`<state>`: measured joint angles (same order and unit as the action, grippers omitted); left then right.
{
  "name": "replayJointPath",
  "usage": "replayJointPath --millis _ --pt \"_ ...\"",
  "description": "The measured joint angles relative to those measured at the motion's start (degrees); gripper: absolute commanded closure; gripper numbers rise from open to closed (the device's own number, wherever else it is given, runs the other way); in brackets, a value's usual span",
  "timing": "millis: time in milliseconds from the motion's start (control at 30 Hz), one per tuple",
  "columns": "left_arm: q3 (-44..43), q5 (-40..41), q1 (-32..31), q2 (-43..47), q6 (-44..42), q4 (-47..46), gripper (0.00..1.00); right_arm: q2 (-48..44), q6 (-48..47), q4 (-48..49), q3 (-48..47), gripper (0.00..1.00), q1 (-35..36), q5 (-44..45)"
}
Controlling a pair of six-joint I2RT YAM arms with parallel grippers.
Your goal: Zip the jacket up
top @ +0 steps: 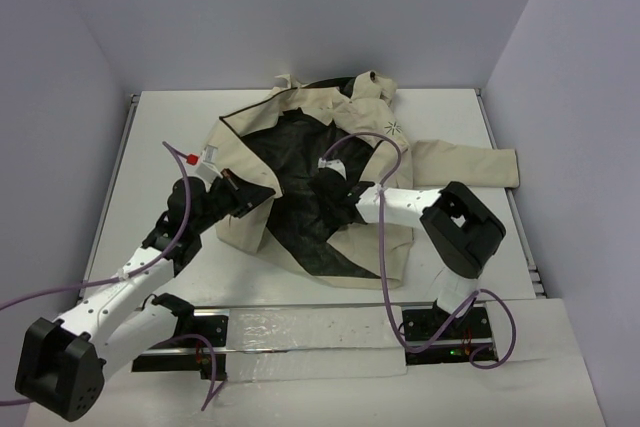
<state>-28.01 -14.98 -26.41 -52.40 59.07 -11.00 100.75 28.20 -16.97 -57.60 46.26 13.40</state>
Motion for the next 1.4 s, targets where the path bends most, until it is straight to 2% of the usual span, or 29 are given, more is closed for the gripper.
replayJointPath --millis 167,267,333,600,933,1067,1233,1300,1367,1400 --pt "0.17 0.13 0.01 3.07 0.01 0.77 1.00 1.49 0.47 0.80 -1.52 0.78 0.18 0.08" --pt "0.17 0.53 0.02 3.87 -0.04 1.79 1.00 1.70 0.63 1.28 -1.66 0.94 0.50 0.24" --pt "0.24 0.76 0.02 4.19 -0.04 2.38 1.00 1.70 0.84 1.44 -1.66 1.00 0.80 0.48" --pt "0.56 1.44 0.02 6.94 0.00 4.02 1.00 0.19 0.67 -0.32 -1.35 1.00 4.75 3.69" --pt "0.66 2.16 0.02 7.28 -0.02 4.59 1.00 -12.98 -1.02 1.09 5.00 1.00 14.20 11.01" --pt "0.77 2.19 0.02 7.05 -0.02 4.49 1.00 -14.67 -1.26 2.80 8.06 0.98 17.97 14.33" --pt "1.11 2.19 0.02 6.50 -0.02 4.46 1.00 -16.48 -0.61 3.97 12.02 0.87 22.22 19.40" --pt "1.11 2.18 0.02 6.13 -0.03 4.44 1.00 -18.49 -0.08 4.11 13.65 0.80 23.76 21.57" --pt "1.11 2.17 0.02 5.90 -0.06 4.44 1.00 -20.83 0.35 4.39 14.88 0.65 24.97 23.45" --pt "1.11 2.19 0.02 5.82 -0.09 4.46 1.00 -22.08 0.54 4.89 15.51 0.64 25.52 24.36"
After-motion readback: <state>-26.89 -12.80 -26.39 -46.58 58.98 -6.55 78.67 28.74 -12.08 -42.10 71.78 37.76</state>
